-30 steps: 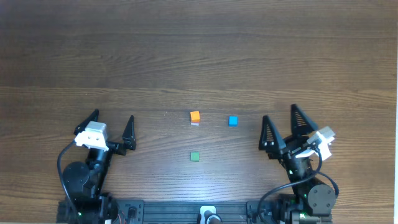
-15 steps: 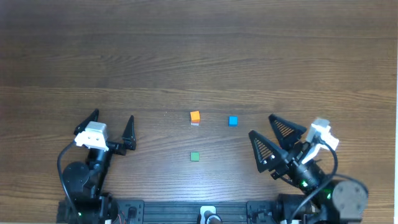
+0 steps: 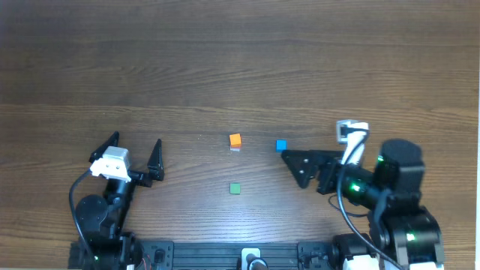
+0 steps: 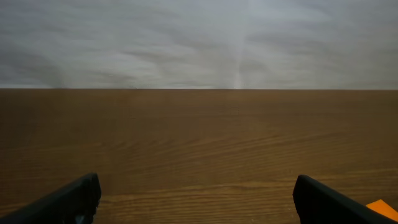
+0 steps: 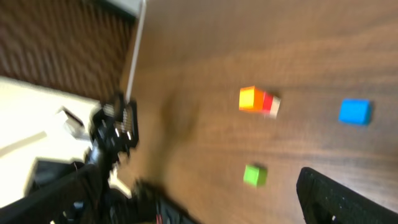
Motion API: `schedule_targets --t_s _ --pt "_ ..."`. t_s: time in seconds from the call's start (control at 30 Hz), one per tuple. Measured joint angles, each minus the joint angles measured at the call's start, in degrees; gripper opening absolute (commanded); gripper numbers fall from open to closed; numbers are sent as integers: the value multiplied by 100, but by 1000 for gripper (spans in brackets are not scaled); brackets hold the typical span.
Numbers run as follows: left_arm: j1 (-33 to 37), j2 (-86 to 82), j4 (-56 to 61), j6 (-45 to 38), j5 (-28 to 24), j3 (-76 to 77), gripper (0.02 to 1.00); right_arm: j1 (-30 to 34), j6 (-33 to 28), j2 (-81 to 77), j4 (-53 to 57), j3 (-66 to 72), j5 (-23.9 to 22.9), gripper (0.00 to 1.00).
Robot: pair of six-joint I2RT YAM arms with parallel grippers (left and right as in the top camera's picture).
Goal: Stack Cubes
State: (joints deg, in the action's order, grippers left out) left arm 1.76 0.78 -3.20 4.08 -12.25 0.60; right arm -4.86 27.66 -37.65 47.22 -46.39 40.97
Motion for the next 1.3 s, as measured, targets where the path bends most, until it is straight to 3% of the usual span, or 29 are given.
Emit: schedule_targets --t_s 0.3,0.53,0.9,1.3 --pt "0 0 -2 0 0 0 1000 -2310 341 -994 103 -13 -1545 993" --pt "0 0 -2 0 0 0 1000 -3574 861 -1939 -81 -20 -2535 991" --pt "0 0 0 0 0 0 1000 -4656 1419 -3198 -116 -98 -3731 993" --pt "0 0 0 0 0 0 1000 -5239 1934 -4614 -140 -828 -4367 991"
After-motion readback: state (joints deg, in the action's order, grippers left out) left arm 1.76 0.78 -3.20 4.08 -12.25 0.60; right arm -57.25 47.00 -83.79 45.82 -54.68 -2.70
